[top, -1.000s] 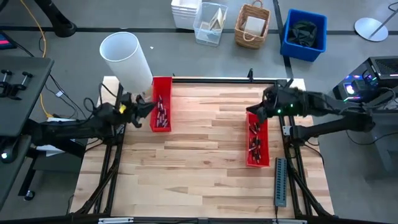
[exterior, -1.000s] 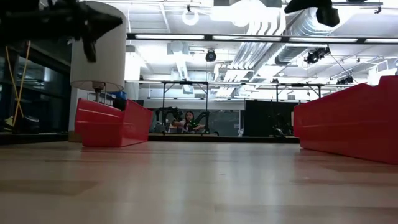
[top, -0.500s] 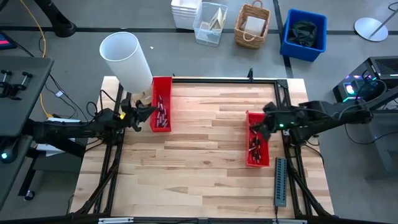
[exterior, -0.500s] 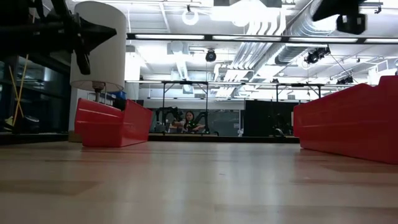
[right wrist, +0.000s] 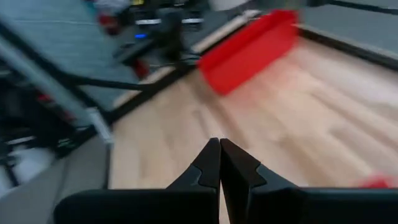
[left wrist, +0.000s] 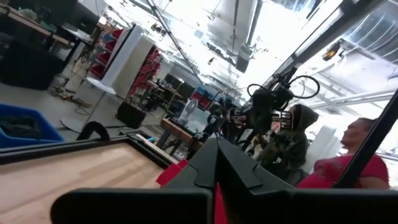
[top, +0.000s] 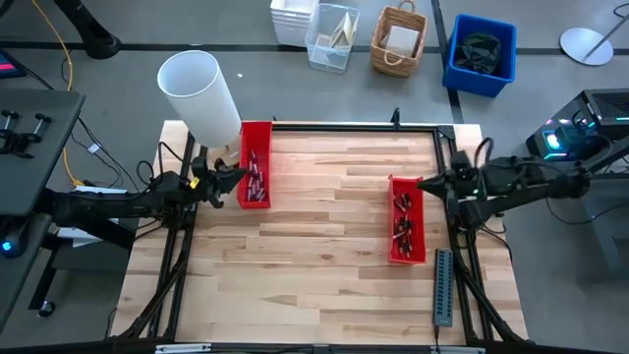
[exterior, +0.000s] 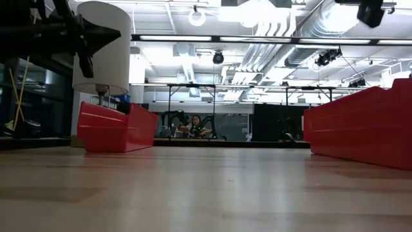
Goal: Sort batteries
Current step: Return to Home Position
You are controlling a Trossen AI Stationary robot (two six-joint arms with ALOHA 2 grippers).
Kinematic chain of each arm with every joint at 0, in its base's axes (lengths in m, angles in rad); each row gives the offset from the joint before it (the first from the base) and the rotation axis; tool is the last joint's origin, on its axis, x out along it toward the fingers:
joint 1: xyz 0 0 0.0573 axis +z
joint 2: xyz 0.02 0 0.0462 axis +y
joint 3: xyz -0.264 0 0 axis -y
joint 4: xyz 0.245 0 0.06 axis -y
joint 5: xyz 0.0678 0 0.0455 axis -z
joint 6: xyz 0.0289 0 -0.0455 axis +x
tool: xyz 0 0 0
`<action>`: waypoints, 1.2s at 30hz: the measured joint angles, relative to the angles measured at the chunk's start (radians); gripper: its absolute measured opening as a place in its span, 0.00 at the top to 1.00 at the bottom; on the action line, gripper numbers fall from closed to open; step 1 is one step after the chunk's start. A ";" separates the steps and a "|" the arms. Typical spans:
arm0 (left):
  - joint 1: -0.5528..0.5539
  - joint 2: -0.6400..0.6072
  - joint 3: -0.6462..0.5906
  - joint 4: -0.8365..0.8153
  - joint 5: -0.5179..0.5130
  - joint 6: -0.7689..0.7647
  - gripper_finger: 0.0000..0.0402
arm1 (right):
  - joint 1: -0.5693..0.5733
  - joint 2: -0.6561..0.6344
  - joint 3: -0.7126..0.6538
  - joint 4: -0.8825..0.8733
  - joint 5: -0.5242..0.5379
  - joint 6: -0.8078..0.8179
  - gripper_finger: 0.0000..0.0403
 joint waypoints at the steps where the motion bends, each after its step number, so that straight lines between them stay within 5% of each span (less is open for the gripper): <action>1: 0.000 0.000 0.000 -0.001 0.000 0.008 1.00 | -0.003 -0.011 -0.049 0.065 -0.023 -0.011 1.00; 6: 0.000 0.000 0.000 -0.001 0.000 0.018 1.00 | -0.035 -0.044 -0.363 0.499 -0.223 -0.053 1.00; 10: -0.002 -0.021 0.001 -0.026 0.000 0.024 1.00 | -0.086 -0.057 -0.528 0.696 -0.231 -0.098 1.00; 23: 0.002 -0.367 0.001 -0.282 0.000 0.044 1.00 | -0.185 -0.190 -0.753 0.828 -0.362 -0.165 1.00; 29: 0.002 -0.374 0.001 -0.339 0.000 0.044 1.00 | -0.185 -0.238 -0.856 0.906 -0.372 -0.165 1.00; 36: 0.002 -0.373 -0.001 -0.619 0.005 0.044 1.00 | -0.185 -0.236 -0.905 0.840 -0.372 -0.157 1.00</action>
